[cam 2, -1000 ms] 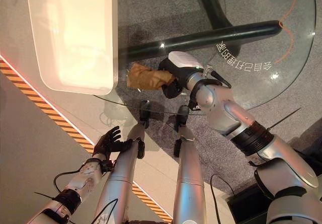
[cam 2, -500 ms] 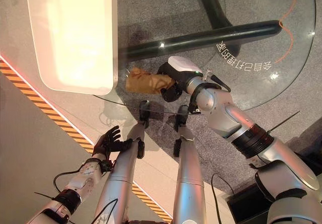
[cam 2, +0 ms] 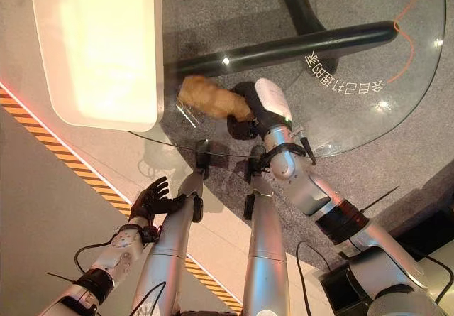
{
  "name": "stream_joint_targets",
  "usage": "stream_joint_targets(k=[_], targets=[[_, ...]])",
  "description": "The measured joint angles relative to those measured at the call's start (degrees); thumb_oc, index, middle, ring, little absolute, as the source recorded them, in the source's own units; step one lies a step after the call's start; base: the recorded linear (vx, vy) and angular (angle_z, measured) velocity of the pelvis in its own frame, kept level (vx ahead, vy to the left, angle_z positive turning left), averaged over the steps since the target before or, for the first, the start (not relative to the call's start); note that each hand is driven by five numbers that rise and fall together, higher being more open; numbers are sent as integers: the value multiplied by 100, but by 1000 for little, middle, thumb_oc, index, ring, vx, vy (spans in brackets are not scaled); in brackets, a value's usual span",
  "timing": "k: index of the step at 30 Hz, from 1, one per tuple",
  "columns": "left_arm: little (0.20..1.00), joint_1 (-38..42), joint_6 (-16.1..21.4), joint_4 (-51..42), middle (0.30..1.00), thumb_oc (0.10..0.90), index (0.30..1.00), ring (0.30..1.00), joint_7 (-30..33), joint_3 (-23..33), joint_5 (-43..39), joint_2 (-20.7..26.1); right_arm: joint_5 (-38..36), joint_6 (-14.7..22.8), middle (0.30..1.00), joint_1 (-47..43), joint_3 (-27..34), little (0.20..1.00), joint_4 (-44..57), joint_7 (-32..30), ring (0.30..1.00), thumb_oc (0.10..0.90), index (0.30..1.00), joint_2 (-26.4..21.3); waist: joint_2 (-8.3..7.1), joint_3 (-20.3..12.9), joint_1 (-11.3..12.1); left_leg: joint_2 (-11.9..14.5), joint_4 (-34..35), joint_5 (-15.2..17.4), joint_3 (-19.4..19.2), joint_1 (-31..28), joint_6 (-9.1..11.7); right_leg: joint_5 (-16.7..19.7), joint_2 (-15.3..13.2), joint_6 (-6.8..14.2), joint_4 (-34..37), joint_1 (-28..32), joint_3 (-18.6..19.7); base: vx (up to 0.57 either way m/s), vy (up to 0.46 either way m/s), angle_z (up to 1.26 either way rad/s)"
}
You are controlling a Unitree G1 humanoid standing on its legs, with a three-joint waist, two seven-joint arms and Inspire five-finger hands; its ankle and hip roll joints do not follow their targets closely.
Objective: Wipe the table with a cloth and put it in the basket.
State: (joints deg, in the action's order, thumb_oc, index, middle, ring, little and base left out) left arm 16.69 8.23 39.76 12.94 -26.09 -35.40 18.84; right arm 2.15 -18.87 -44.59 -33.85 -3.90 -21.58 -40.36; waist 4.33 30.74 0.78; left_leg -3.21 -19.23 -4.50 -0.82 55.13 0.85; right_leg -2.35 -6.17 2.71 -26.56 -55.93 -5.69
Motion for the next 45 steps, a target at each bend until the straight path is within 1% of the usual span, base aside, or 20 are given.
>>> stream_joint_targets(k=[4,7,12,17,21,26,29,34,37,40,43,45], targets=[[900,0,13,2,900,800,900,900,-2,0,1,-34,-24,-121,300,-453,167,200,-429,-355,300,100,300,2,0,0,54,0,-14,0,2,-1,-1,3,0,1,-1,5,-1,0,0,0],[900,0,19,1,900,800,900,900,-12,0,1,-36,-242,-254,300,-711,260,200,-673,-550,300,100,300,-1,0,0,74,0,-64,5,2,-1,-9,3,0,1,0,28,-2,0,0,0],[900,0,37,2,900,800,900,900,-42,-5,1,-33,-586,-258,300,-810,284,200,-869,-888,300,100,300,-7,0,0,90,0,-87,12,1,-5,-21,20,-10,18,10,44,2,0,0,0],[900,0,74,2,900,800,900,900,-92,-11,-2,-32,-1011,-142,300,-846,424,200,-1094,-1263,300,100,300,-24,-1,1,140,-3,-83,19,-15,-1,-41,80,-7,48,76,46,44,2,-10,-3],[900,-2,103,0,900,800,900,900,-93,-11,-8,-31,-1249,-131,300,-836,636,200,-1177,-1542,300,100,300,-39,-20,12,149,-16,-84,34,-59,0,-93,102,-11,82,96,26,135,4,-7,-6],[900,-9,128,1,900,800,900,900,-94,-9,-78,-20,-1661,-42,300,-718,1136,200,-1354,-2074,300,100,300,-46,-38,22,138,-24,-80,61,-125,9,-138,134,-19,130,185,32,197,5,-14,-5],[900,-12,130,-2,900,800,900,900,-92,-8,-95,-14,-1886,-34,300,-544,1457,200,-1385,-2397,300,100,300,-129,-52,29,134,-30,-81,80,-172,8,-169,148,-21,152,215,30,251,5,-20,-5],[900,-62,181,5,900,800,900,900,-84,-1,-121,46,-2368,225,300,-244,1890,200,-1729,-2986,300,100,300,-261,-55,31,-15,-38,-87,134,-281,1,-249,184,-26,208,284,32,332,1,-14,-7],[900,-80,177,8,900,800,900,900,-67,2,-122,91,-2585,351,300,-97,2032,200,-1895,-3202,300,100,300,-260,-55,31,-113,-41,-92,143,-323,-10,-262,194,-28,222,287,31,356,0,-6,-5],[900,-89,177,8,900,800,900,900,-65,-1,-126,85,-2757,466,300,91,2188,200,-2035,-3384,300,100,300,-260,-55,31,-118,-32,-94,147,-380,-39,-266,218,-12,232,287,31,456,-3,-10,-8],[900,-95,166,5,900,800,900,900,-40,0,-139,88,-2869,578,300,261,2280,200,-2055,-3470,300,100,300,-258,-54,30,-118,-34,-104,147,-397,-43,-266,238,4,222,287,29,464,-3,-6,-4],[900,-96,150,3,900,800,900,900,-7,0,-148,85,-2879,586,300,298,2280,200,-2060,-3512,300,100,300,-256,-53,30,-118,-31,-107,146,-407,-44,-265,249,14,218,287,26,465,0,0,0]])
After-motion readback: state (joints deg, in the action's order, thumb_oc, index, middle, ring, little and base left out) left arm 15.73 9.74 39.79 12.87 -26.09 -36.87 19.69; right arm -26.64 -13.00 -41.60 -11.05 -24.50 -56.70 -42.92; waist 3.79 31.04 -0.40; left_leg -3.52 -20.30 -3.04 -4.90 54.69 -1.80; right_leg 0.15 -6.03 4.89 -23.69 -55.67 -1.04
